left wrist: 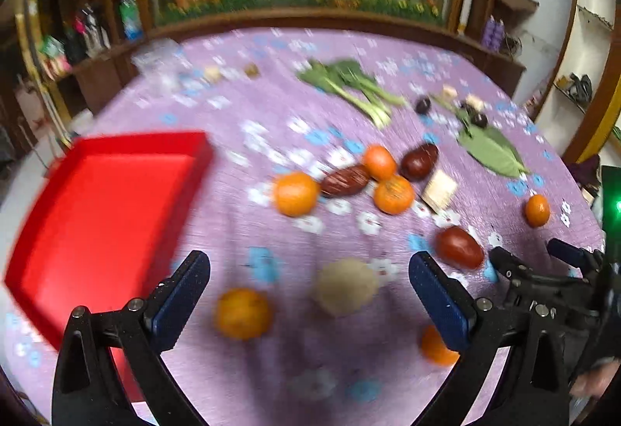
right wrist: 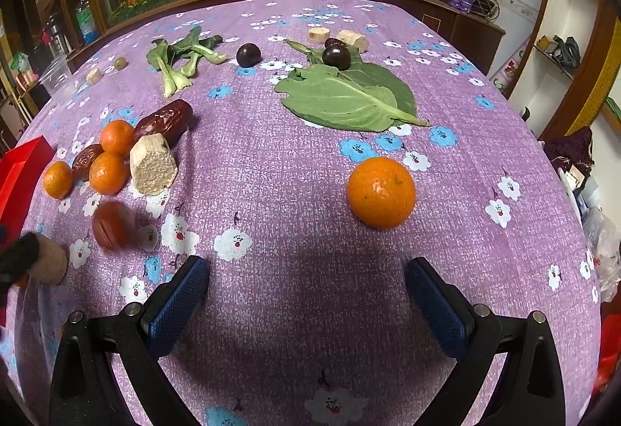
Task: Organize fruits
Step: 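Move both tools toward the fruits in the middle of the table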
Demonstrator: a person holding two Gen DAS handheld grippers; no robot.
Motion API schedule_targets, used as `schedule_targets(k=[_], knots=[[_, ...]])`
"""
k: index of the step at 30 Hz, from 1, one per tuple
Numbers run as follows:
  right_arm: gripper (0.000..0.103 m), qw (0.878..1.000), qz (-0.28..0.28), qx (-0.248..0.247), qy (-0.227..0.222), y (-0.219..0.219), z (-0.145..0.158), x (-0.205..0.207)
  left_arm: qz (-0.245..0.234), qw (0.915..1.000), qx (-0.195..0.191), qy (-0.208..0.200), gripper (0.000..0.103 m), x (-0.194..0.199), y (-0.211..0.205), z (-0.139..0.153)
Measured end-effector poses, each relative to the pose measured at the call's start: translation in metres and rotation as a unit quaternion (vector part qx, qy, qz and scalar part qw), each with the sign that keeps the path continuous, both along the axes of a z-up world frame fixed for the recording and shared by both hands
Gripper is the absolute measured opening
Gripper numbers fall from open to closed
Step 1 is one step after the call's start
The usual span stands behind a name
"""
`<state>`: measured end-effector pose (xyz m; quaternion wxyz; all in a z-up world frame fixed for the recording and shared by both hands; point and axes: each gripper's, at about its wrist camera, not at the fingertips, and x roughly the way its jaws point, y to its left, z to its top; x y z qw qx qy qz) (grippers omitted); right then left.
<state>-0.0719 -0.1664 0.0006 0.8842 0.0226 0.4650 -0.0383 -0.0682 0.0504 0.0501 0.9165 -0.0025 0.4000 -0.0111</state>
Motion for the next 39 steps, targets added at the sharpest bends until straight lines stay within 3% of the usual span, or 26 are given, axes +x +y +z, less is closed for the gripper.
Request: schedule_targets(k=[6,15,25,29,31,39], knots=[[0.103,1.0,-0.005,0.004,0.018,0.001,0.001,-0.003,0.013,0.9992,0.01,-0.037,0.102,-0.029,0.027,0.02],[0.103,0.999,-0.026,0.021,0.034,0.002,0.005,-0.017,0.007,0.9985,-0.014,-0.053,0.102,-0.056,0.045,0.03],[0.103,0.996,0.016,0.026,-0.086,0.033,0.048,-0.071,0.008,0.999,-0.024,-0.038,0.102,-0.057,0.051,0.021],[0.103,0.983,0.04,0.009,-0.177,0.047,0.069,-0.09,0.005,0.9991,-0.024,-0.034,0.102,-0.056,0.049,0.018],[0.103,0.979,0.062,0.009,-0.195,0.053,0.072,-0.092,0.004,0.9992,-0.025,-0.032,0.102,-0.054,0.049,0.017],[0.099,0.988,0.084,0.076,-0.105,0.053,0.056,-0.077,-0.001,0.9995,-0.022,-0.021,0.102,-0.049,0.045,0.01]])
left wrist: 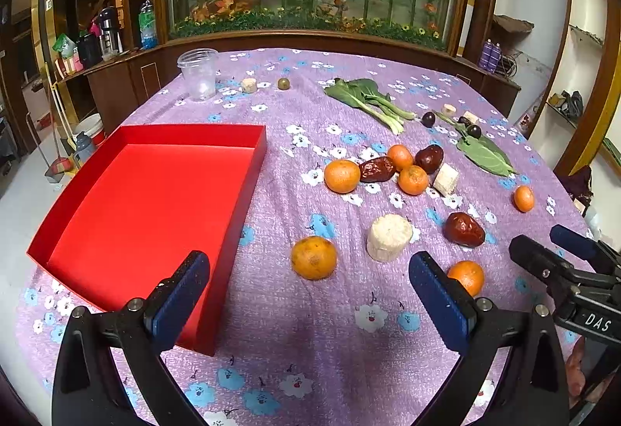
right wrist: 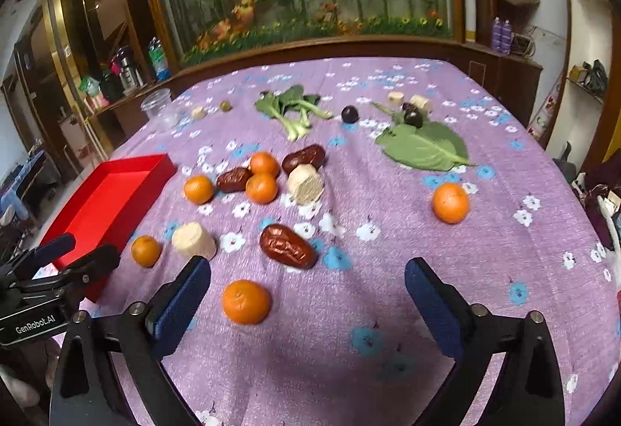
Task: Organize fruits
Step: 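Move both tools toward the fruits in the middle of the table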
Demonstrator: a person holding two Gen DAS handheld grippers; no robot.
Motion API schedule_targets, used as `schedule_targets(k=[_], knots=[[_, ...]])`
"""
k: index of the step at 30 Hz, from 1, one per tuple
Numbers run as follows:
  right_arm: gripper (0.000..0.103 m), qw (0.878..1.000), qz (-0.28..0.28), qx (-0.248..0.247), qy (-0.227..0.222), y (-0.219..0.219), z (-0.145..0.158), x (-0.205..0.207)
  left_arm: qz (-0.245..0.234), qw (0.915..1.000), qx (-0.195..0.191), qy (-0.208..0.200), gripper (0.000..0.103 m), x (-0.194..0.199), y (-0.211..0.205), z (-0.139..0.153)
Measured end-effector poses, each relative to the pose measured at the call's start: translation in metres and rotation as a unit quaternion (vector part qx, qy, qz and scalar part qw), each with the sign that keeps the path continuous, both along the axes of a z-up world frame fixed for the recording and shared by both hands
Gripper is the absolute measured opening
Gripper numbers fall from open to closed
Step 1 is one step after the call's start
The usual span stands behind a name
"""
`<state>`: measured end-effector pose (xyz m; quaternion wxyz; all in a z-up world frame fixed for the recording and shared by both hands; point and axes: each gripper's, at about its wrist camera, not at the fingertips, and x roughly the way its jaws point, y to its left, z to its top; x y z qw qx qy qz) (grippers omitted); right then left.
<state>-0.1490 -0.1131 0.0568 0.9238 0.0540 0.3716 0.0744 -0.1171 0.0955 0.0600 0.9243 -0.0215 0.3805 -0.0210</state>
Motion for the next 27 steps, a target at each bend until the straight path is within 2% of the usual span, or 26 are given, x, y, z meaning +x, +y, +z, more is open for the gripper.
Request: schedule_targets(k=[7,14,16,18,21,24,27], knots=[[0.094,0.999,0.038,-0.006,0.019,0.013,-0.008,0.0,-0.005,0.9999,-0.003,0.014,0.102,0.006,-0.002,-0.008],[0.089,0.996,0.071,-0.015,0.041,0.023,-0.018,0.005,-0.033,0.9991,-0.022,0.014,0.102,0.007,0.004,-0.008],[0.088,0.996,0.079,-0.017,0.043,0.024,-0.018,0.005,-0.043,0.9986,-0.027,0.012,0.095,0.007,0.007,-0.006],[0.086,0.995,0.087,-0.018,0.043,0.027,-0.018,0.006,-0.058,0.9974,-0.039,0.019,0.082,0.01,0.009,-0.007],[0.082,0.993,0.101,-0.026,0.05,0.032,-0.022,0.01,-0.067,0.9957,-0.054,0.034,0.075,0.019,0.01,-0.011],[0.077,0.991,0.11,-0.033,0.066,0.036,-0.03,0.016,-0.076,0.9943,-0.059,0.045,0.073,0.025,0.007,-0.016],[0.076,0.99,0.112,-0.035,0.076,0.036,-0.036,0.018,-0.088,0.994,-0.046,0.046,0.073,0.028,-0.001,-0.017]])
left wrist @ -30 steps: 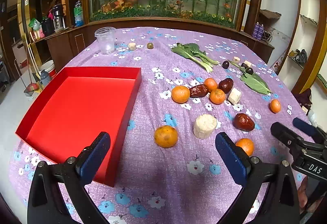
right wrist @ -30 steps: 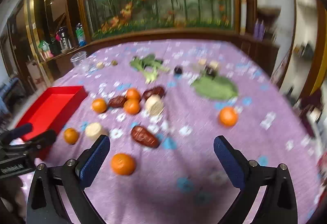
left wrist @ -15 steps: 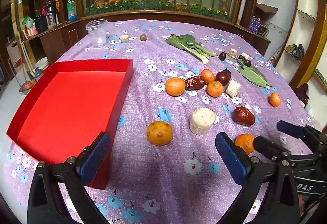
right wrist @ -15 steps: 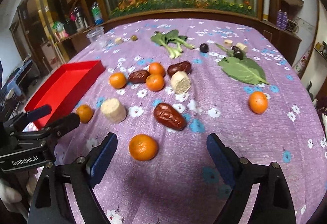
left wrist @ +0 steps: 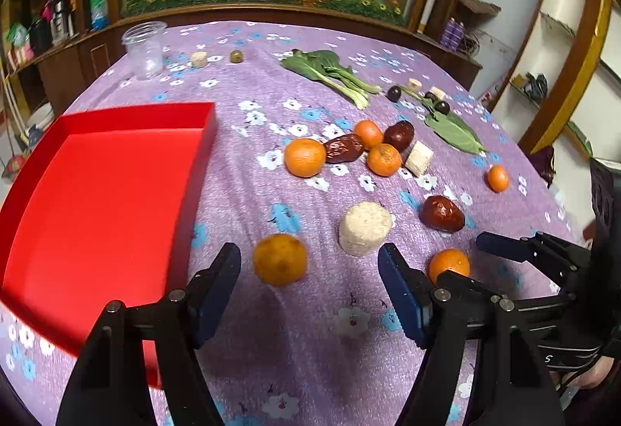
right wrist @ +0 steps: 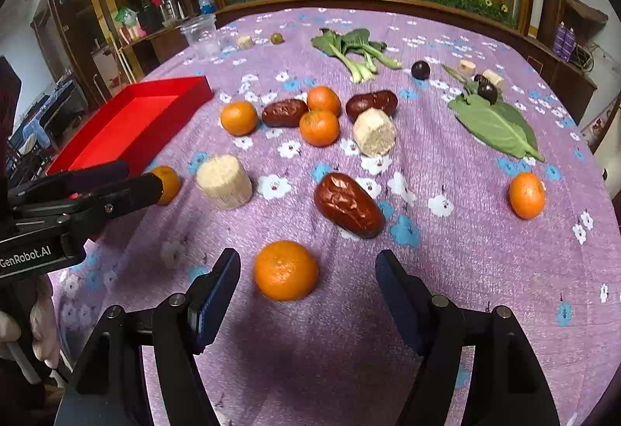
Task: Organize fruits
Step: 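Move both tools toward the fruits in the middle of the table, then grasp the beige round bun with the left tool while the right tool grasps a mandarin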
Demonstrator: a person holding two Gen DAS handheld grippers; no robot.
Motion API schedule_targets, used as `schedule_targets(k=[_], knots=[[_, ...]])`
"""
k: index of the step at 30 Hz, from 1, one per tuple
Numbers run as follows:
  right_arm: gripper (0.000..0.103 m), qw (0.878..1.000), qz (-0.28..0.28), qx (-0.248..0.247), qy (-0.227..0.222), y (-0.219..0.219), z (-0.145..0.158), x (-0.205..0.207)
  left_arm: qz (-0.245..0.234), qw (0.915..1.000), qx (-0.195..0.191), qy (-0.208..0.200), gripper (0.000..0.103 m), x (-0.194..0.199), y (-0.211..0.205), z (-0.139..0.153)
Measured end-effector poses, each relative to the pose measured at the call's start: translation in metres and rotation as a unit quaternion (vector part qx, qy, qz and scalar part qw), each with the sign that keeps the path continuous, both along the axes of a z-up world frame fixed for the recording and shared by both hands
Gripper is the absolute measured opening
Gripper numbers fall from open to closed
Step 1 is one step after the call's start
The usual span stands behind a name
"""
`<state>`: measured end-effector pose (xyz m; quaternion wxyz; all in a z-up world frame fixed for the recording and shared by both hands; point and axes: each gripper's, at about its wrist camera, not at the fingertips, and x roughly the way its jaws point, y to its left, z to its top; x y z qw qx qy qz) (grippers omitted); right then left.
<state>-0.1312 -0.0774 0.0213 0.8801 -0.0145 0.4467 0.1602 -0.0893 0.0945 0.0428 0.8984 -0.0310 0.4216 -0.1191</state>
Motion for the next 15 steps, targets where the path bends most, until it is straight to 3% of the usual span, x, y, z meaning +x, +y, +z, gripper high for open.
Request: schedule_targets(k=[6,12,15], knots=[[0.075,1.0,0.001,0.015,0.02,-0.007,-0.007,0.006,-0.049,0.9982,0.03,-0.015,0.073,0.011,-0.028,0.004],[0.073,0.999,0.011,0.013,0.027,-0.003,-0.01,0.008,-0.078,0.9958,0.046,0.008,0.072,0.031,-0.047,-0.011],[0.07,0.999,0.016,0.009,0.026,0.0,-0.01,0.01,-0.084,0.9952,0.04,0.031,0.059,0.04,-0.049,-0.021]])
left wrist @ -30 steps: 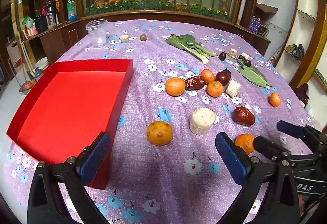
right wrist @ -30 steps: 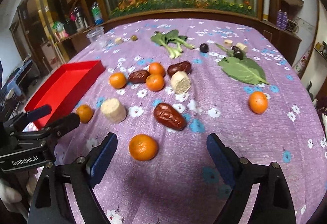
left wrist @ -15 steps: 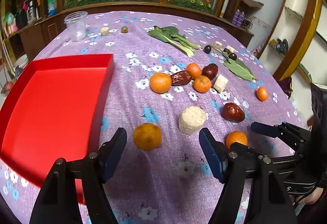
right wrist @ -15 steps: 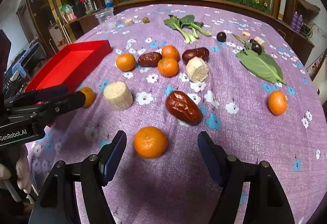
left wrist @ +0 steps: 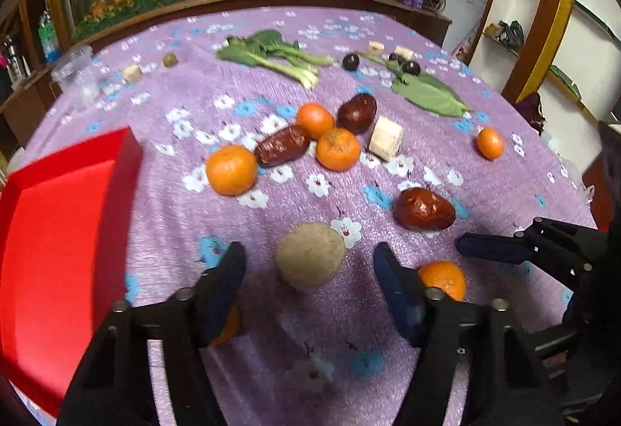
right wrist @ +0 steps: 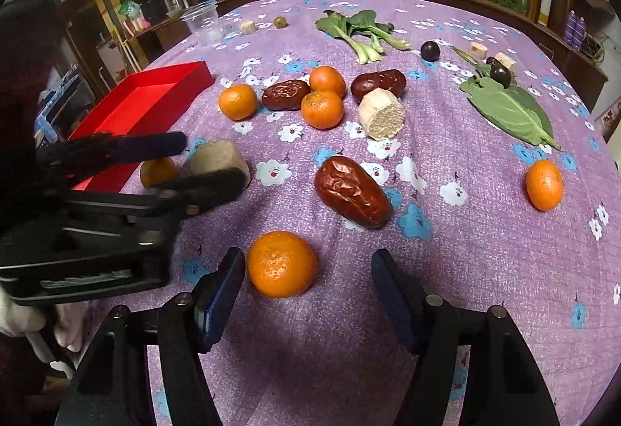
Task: Organize fruits
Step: 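Grasp the beige round bun with the left tool while the right tool grasps a mandarin, then carry both items into the red tray and open both tools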
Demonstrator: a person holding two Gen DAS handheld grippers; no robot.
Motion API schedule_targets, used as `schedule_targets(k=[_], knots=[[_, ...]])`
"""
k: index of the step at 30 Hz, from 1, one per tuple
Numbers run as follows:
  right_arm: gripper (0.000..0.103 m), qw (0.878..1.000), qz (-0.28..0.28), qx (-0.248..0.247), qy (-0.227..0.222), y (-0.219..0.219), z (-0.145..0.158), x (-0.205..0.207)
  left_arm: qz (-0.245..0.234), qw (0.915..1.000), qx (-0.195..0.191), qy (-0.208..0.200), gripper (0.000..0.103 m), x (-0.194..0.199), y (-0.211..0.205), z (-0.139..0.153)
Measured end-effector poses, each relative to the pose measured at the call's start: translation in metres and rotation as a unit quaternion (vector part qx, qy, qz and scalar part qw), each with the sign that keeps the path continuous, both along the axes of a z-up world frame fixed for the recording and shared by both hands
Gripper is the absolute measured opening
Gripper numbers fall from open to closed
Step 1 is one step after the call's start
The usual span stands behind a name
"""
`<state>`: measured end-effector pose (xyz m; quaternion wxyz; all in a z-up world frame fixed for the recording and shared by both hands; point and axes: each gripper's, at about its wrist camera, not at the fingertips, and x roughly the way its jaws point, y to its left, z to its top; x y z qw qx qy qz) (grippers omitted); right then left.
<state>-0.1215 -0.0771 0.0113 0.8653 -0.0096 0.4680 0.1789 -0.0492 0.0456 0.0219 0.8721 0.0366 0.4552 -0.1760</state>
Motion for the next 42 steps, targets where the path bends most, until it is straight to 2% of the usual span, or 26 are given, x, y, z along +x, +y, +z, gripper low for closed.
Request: schedule_targets(k=[4,5,6,9,13,18,26,32,42], knots=[[0.068,1.0,0.006,-0.007,-0.002,0.004,-0.001,0.001,0.001,1.0,0.001,0.003,0.055,0.003,-0.003,-0.004],[0.065,1.0,0.006,-0.01,-0.003,0.005,-0.001,0.001,0.001,1.0,0.004,0.003,0.047,0.003,-0.004,-0.005],[0.058,1.0,0.007,-0.014,-0.005,0.006,-0.001,0.001,0.001,1.0,0.007,0.005,0.035,0.004,-0.005,-0.007],[0.037,1.0,0.018,-0.005,-0.003,0.01,0.001,0.0,0.003,0.9999,0.016,0.0,0.034,0.001,-0.007,-0.008],[0.036,1.0,0.018,-0.023,-0.009,0.017,0.002,-0.003,0.014,0.9999,-0.003,-0.005,0.034,-0.004,0.001,-0.002],[0.036,1.0,0.013,-0.015,-0.018,0.015,0.013,-0.01,0.054,0.9977,-0.036,-0.018,0.034,-0.016,0.033,0.015],[0.036,0.998,0.035,-0.011,-0.048,0.04,0.037,-0.024,0.122,0.9901,-0.049,-0.05,0.034,-0.039,0.085,0.038],[0.036,0.995,0.069,-0.011,-0.064,0.079,0.054,-0.024,0.185,0.98,-0.035,-0.065,0.035,-0.046,0.128,0.043],[0.036,0.986,0.149,0.023,-0.075,0.171,0.064,-0.015,0.29,0.9549,-0.013,-0.063,0.035,-0.046,0.204,0.034]])
